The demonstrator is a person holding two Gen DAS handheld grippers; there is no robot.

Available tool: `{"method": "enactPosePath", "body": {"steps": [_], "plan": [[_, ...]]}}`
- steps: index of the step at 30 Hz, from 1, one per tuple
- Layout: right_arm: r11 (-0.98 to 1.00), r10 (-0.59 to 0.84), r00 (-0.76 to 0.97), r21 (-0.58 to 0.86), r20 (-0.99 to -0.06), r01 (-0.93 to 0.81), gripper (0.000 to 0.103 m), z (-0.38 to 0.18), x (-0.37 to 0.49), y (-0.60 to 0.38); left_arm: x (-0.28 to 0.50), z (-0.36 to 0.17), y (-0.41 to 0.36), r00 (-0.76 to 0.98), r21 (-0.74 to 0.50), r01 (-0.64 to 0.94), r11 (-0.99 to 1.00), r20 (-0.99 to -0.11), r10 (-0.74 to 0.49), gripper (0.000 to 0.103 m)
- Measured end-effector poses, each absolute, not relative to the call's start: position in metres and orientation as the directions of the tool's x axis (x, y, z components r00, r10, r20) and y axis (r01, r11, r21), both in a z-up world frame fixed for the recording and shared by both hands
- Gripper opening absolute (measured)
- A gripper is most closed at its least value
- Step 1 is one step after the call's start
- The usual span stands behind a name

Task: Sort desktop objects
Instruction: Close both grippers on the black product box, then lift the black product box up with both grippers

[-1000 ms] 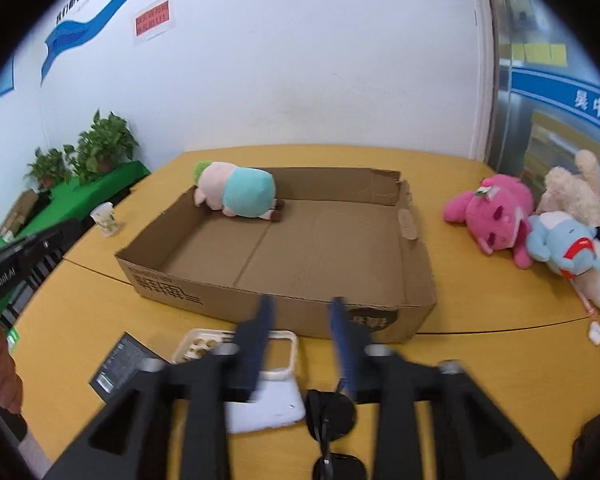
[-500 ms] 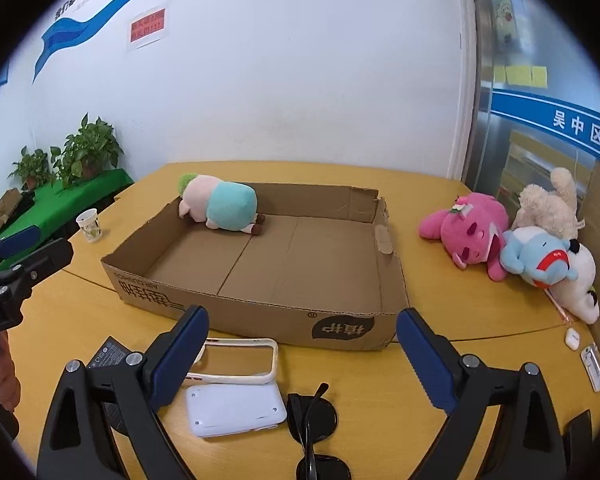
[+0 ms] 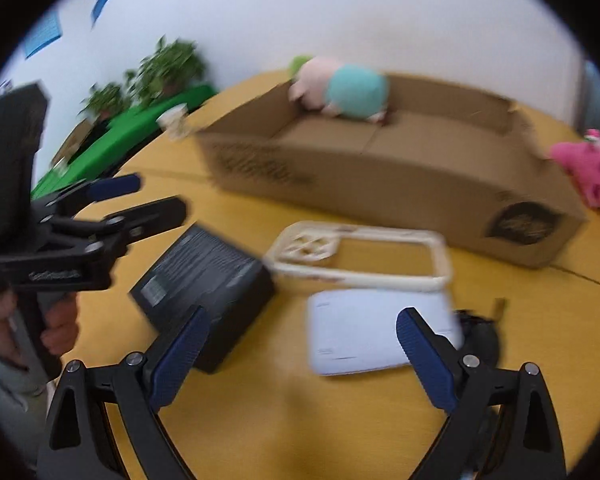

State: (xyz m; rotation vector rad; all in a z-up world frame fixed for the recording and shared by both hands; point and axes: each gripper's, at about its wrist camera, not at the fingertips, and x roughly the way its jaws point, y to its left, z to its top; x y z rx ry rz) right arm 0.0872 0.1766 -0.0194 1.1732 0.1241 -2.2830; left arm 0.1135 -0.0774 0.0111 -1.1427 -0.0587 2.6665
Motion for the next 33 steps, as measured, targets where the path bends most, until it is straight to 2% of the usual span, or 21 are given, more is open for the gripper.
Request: {"method": "enactPosePath", "body": {"steps": [4,7,10,13,17,21,26,28,33], "plan": [[-0.779,-0.495,-0.322,0.249,-0.807,0.576,0.095,-0.047,0.093,0.144,0.105,-0.016,-0.089,-0.548,-0.288,-0.229,-0.930,-0.751,0.368,0.103],[-0.779,-0.471,-0.331,0.210,-0.818,0.590,0.095,-0.058,0.100,0.131,0.098,-0.035,-0.089,-0.488,-0.329,-0.211,-0.920,-0.780,0.391,0.101],[-0.772,-0.503,-0.329,0.244,-0.799,0.587,0.095,-0.063,0.097,0.131,0.098,-0.046,-0.088,-0.451,-0.416,-0.206,-0.885,-0.763,0.464,0.098],[-0.759,-0.523,-0.324,0.258,-0.788,0.598,0.095,-0.068,0.095,0.131,0.101,-0.048,-0.082,-0.456,-0.440,-0.208,-0.874,-0.747,0.484,0.091],[-0.731,-0.553,-0.320,0.263,-0.770,0.630,0.088,-0.069,0.097,0.131,0.108,-0.047,-0.068,-0.473,-0.434,-0.180,-0.882,-0.748,0.465,0.089],[-0.722,-0.541,-0.309,0.243,-0.782,0.648,0.087,-0.062,0.102,0.134,0.122,-0.043,-0.064,-0.473,-0.433,-0.131,-0.892,-0.763,0.441,0.087],[-0.677,-0.561,-0.285,0.232,-0.777,0.698,0.088,-0.051,0.121,0.150,0.144,-0.038,-0.052,-0.408,-0.420,-0.146,-0.896,-0.799,0.442,0.087],[-0.667,-0.561,-0.285,0.222,-0.777,0.711,0.089,-0.050,0.132,0.165,0.150,-0.033,-0.055,-0.418,-0.383,-0.126,-0.915,-0.816,0.399,0.088],[-0.666,-0.551,-0.245,0.243,-0.798,0.705,0.089,-0.059,0.138,0.181,0.153,-0.031,-0.071,-0.455,-0.397,-0.088,-0.914,-0.800,0.391,0.089]]}}
